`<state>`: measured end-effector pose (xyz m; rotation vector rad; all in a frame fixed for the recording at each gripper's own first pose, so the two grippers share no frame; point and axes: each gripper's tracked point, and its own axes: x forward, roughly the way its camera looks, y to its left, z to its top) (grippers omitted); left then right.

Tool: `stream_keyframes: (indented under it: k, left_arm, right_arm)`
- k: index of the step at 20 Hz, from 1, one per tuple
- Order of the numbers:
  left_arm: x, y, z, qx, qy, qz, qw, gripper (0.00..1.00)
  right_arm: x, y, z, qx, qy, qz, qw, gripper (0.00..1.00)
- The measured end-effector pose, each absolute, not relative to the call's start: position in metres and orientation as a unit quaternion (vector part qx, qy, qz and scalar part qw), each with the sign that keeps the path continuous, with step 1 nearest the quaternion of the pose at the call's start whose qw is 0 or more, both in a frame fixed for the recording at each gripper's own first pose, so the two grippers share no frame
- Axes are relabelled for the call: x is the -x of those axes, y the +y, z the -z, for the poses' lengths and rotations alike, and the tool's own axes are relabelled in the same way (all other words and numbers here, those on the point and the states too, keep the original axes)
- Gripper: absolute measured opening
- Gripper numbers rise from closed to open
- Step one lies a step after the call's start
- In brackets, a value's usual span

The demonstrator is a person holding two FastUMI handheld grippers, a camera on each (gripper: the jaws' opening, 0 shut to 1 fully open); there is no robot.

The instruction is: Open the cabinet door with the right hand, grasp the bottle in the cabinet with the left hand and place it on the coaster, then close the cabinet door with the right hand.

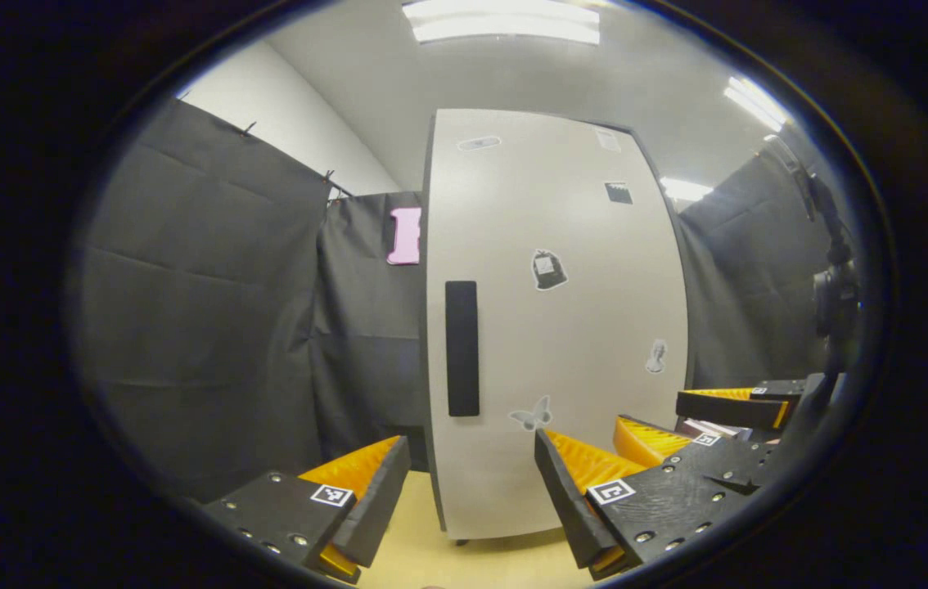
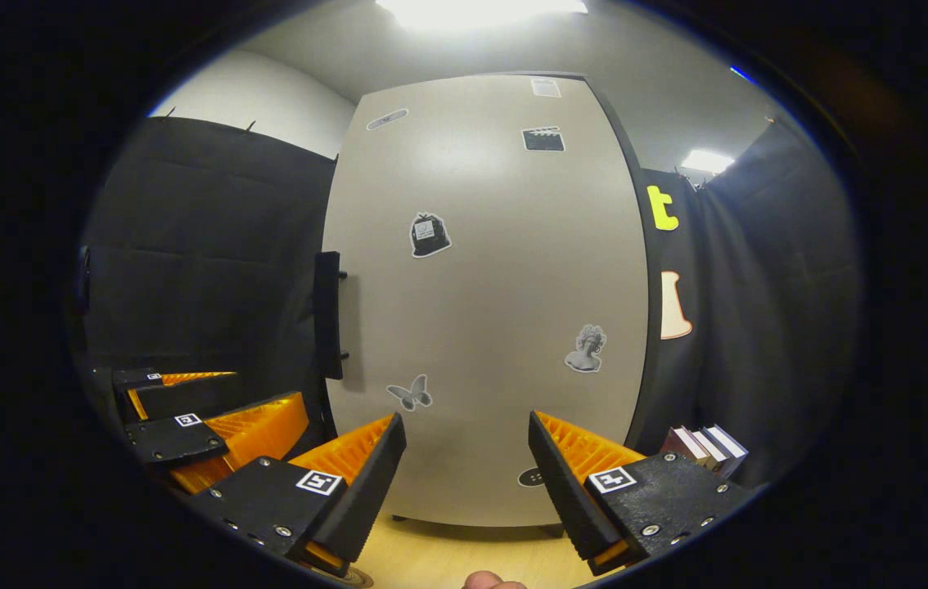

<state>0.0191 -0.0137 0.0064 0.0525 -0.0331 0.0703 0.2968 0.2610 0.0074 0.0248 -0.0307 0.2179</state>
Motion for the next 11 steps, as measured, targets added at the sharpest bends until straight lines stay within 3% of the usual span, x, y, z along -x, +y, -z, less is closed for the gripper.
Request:
stream_keyframes:
  k: [11]
  left_arm:
    - [-0.012,-0.002,-0.003,-0.026,-0.005,-0.049,0.998,0.88]
  right_arm:
    - [-0.292,0.261,-0.006,-0.01,-0.016,-0.107,0.994,0.94]
